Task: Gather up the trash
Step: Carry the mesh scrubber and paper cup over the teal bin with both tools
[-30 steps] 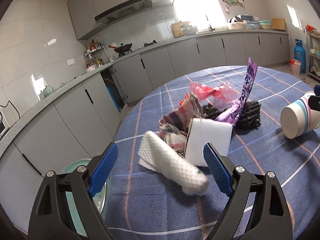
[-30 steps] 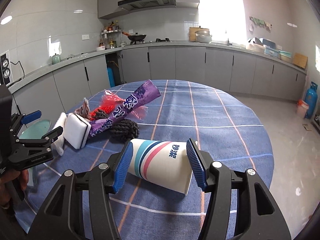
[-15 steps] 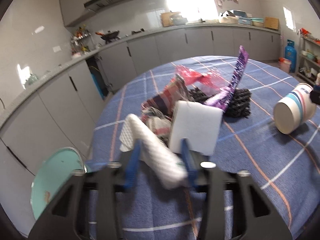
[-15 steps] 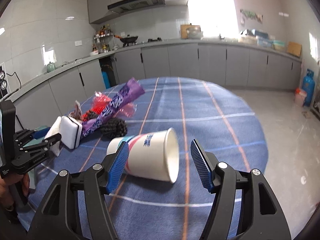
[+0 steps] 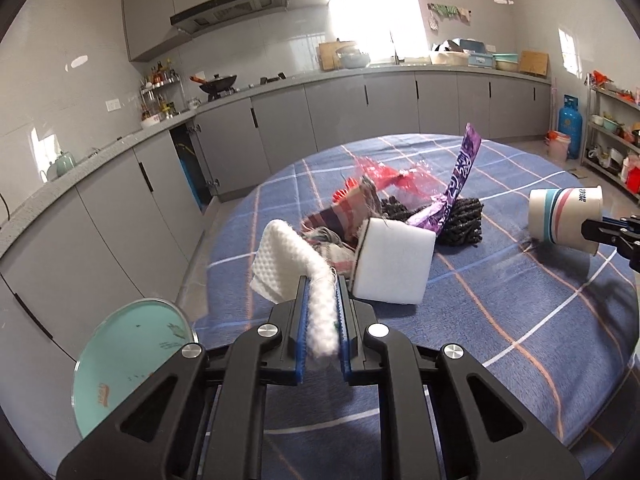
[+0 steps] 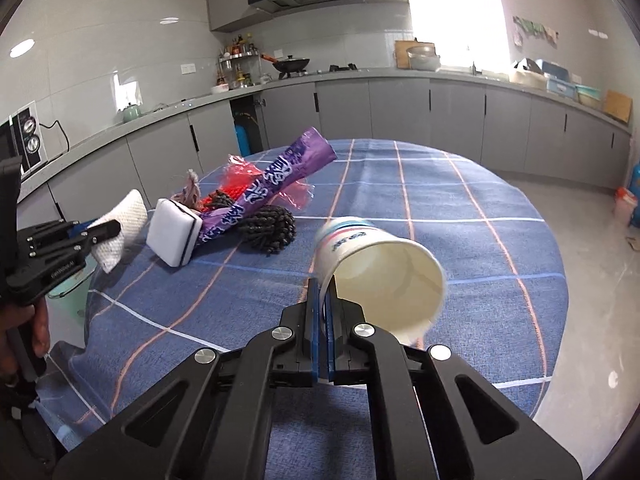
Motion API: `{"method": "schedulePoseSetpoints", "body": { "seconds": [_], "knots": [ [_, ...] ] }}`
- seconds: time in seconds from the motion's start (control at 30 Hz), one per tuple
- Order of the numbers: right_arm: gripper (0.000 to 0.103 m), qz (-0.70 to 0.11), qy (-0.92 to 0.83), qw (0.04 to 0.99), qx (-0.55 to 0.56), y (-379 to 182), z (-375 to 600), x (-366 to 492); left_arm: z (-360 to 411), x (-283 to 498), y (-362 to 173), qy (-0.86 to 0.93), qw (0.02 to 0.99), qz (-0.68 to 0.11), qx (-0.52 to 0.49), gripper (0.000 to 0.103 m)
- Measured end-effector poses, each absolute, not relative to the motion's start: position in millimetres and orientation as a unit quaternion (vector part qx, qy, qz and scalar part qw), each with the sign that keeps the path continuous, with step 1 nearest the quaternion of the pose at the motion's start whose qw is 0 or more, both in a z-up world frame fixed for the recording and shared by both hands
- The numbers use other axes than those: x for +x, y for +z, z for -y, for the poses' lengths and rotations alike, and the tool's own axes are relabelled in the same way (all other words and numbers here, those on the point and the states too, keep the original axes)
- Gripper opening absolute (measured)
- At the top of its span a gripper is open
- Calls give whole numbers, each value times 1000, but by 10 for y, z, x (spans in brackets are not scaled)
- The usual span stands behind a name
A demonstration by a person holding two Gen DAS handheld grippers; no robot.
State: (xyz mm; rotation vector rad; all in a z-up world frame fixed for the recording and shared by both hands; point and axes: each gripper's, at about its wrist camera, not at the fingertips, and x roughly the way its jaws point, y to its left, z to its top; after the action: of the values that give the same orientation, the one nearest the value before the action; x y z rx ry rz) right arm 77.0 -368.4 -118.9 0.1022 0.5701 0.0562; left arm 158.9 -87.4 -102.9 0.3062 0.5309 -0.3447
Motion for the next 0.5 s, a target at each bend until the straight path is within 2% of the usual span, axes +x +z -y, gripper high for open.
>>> {"method": "schedulePoseSetpoints", "body": {
  "seconds": [0.5],
  "knots": [
    [4, -235, 71, 969, 37, -841, 3276, 864, 660, 1357, -672, -139, 957, -209, 148, 13]
  ]
}}
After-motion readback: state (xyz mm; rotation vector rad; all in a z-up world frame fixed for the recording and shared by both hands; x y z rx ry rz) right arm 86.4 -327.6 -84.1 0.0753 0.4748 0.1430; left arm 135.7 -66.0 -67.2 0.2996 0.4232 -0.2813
